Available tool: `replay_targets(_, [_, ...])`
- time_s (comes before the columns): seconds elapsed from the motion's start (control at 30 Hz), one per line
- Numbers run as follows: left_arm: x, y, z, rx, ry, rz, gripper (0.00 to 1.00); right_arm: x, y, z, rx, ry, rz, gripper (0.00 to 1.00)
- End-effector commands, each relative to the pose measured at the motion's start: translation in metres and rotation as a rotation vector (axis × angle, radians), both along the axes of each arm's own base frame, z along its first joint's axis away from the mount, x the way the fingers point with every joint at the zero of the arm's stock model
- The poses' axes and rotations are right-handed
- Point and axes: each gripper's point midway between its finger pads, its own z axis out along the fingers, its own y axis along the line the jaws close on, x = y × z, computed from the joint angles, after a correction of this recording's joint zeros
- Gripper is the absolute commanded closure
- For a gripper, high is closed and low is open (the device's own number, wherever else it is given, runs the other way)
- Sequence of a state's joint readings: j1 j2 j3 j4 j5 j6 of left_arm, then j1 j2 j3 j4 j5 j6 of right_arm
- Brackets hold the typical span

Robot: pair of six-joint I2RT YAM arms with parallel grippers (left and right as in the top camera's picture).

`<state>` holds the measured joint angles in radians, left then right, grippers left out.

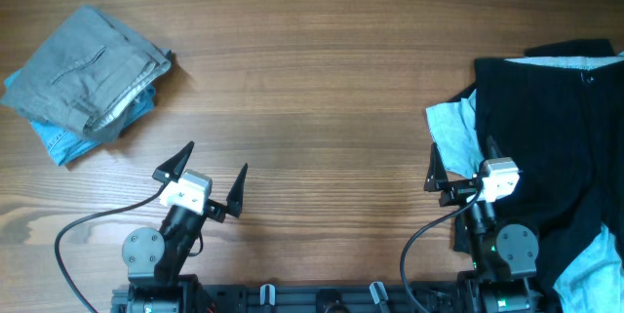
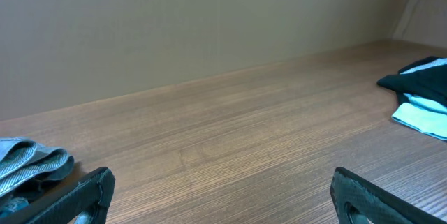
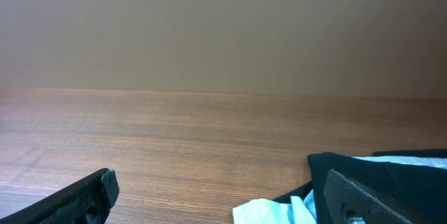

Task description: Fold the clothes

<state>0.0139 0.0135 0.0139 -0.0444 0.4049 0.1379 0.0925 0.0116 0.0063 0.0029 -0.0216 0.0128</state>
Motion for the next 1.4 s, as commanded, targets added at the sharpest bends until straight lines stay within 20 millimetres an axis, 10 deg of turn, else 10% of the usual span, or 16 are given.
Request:
replay_targets(0.0, [0.008,0.023,-0.004,0.019,0.002,0.142,0.00,0.000,-0.001,0.000,-0.013,-0.001,-0.005,0.00])
replay_targets(1.07, [0.008,0.023,-0.002,0.018,-0.004,0.142,0.00,0.000,0.002,0.000,-0.012,-0.001,0.010,0.00])
replay_targets(1.37, [0.001,0.024,0.065,-0.146,-0.077,0.146,0.00,-0.013,0.017,0.053,0.131,-0.008,0.106,0.00])
